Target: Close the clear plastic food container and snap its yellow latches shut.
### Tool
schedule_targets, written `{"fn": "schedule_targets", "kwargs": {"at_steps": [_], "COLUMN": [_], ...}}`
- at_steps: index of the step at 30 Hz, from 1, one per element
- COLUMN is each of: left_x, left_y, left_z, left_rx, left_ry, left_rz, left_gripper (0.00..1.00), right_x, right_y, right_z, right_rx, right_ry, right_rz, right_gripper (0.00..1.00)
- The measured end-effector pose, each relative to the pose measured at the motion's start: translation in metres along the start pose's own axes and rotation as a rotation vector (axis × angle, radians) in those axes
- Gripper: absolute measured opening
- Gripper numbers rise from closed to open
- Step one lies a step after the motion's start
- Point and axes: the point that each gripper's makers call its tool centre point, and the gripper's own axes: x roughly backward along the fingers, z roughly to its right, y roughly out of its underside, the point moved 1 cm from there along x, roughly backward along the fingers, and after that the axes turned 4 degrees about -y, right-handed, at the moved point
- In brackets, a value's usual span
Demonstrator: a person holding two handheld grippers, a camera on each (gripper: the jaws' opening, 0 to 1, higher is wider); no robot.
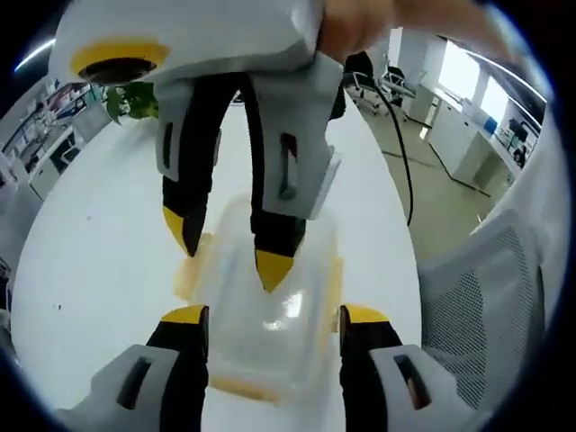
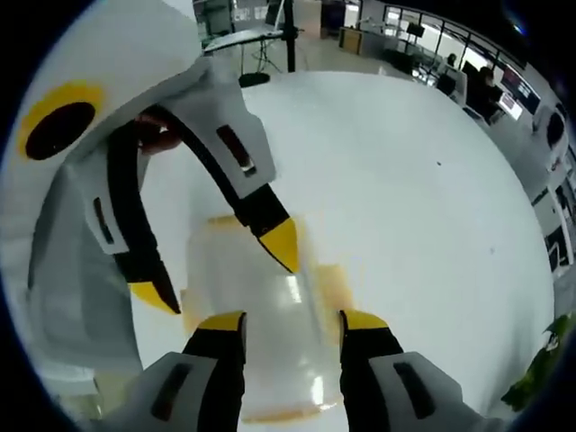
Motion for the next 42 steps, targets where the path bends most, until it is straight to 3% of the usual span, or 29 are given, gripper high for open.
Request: {"fn": "schedule_targets", "kwargs": {"at_steps": [11, 22, 29, 37, 38, 39, 42], "left_x": [-0.004, -0.009, -0.011, -0.011, -0.006, -0.011, -0.010], "left_y": [0.002, 0.006, 0.007, 0.007, 0.013, 0.009, 0.012], "left_z": [0.003, 0.004, 0.004, 0.003, -0.006, 0.003, 0.001], "left_rx": [-0.044, -0.117, -0.135, -0.141, -0.179, -0.154, -0.170], "left_ry": [-0.052, -0.145, -0.187, -0.199, -0.251, -0.209, -0.215], "left_rz": [-0.011, -0.043, -0.060, -0.071, -0.121, -0.075, -0.092], "left_gripper": [0.62, 0.63, 0.62, 0.60, 0.58, 0.58, 0.56], "right_x": [-0.001, -0.004, -0.007, -0.009, -0.010, -0.013, -0.014], "right_y": [0.001, 0.001, -0.002, -0.003, -0.003, -0.003, -0.004], "right_z": [0.000, 0.001, 0.000, 0.001, 0.002, 0.003, 0.003], "right_rx": [-0.021, -0.017, 0.038, 0.080, 0.080, 0.070, 0.064], "right_ry": [-0.039, -0.077, -0.113, -0.139, -0.142, -0.154, -0.176], "right_rz": [-0.004, -0.032, -0.082, -0.189, -0.195, -0.220, -0.234], "right_gripper": [0.40, 0.40, 0.39, 0.34, 0.32, 0.31, 0.31]}}
